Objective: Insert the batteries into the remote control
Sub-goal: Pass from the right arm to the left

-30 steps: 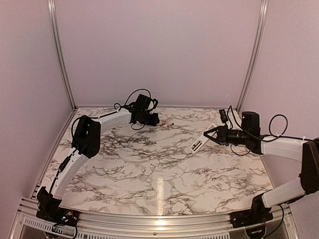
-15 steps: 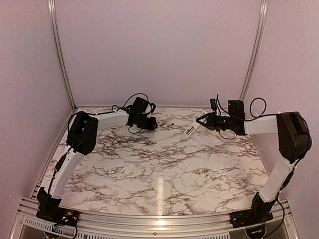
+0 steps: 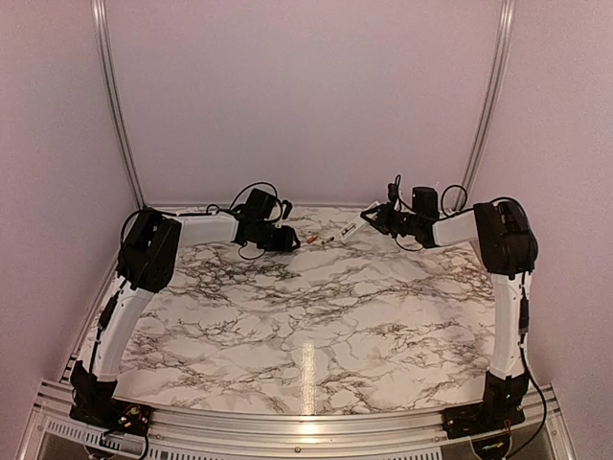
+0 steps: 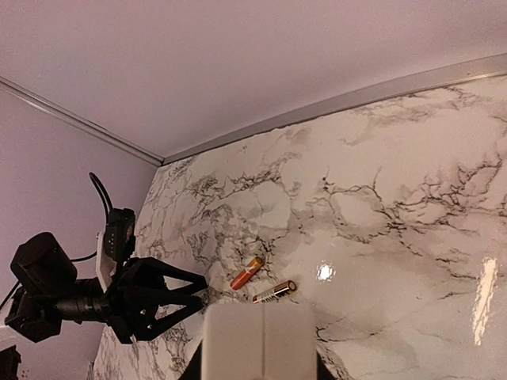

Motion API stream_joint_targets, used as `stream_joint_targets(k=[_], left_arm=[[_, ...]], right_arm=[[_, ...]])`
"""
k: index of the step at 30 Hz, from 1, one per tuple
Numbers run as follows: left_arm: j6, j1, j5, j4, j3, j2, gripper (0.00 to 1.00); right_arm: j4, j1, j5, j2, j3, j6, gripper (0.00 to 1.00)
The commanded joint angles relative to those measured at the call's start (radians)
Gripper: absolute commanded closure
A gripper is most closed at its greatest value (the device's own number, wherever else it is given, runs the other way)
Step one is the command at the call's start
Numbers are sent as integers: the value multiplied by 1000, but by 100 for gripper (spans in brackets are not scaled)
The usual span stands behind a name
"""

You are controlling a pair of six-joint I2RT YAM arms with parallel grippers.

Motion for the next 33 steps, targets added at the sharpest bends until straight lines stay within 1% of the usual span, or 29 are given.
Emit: stream_joint_targets(k=[1, 3, 4, 7, 8, 12, 14, 16, 20, 25, 30, 33], left_arm=[[-21, 11, 38, 93, -83, -83, 56], [-48, 23, 66, 167, -165, -136, 53], [-49, 26, 80, 221, -222, -178, 50], [-20, 19, 128, 401, -440, -347, 33], [-8, 13, 132, 430, -496, -397, 29], [93, -36, 143, 435, -618, -541, 17], [151, -71, 133, 389, -622, -570, 12], [208, -105, 111, 322, -603, -573, 9], [304, -167, 18, 261, -602, -577, 8], [366, -210, -47, 191, -560, -541, 11], [380, -225, -133, 164, -537, -516, 19], [394, -226, -159, 137, -519, -503, 24]], right_arm=[[71, -7, -22, -8, 65, 60, 100], [108, -5, -63, -40, 4, 91, 100], [132, -1, -88, -61, -34, 106, 100], [144, 33, -127, -141, -142, 102, 100], [129, 47, -131, -164, -165, 84, 100], [128, 107, -135, -226, -252, 69, 100], [134, 133, -134, -246, -281, 73, 100], [166, 158, -137, -258, -300, 102, 100], [226, 195, -158, -273, -331, 162, 100], [236, 241, -165, -285, -344, 190, 100], [242, 267, -171, -299, -359, 202, 100], [244, 282, -165, -316, -374, 212, 100]])
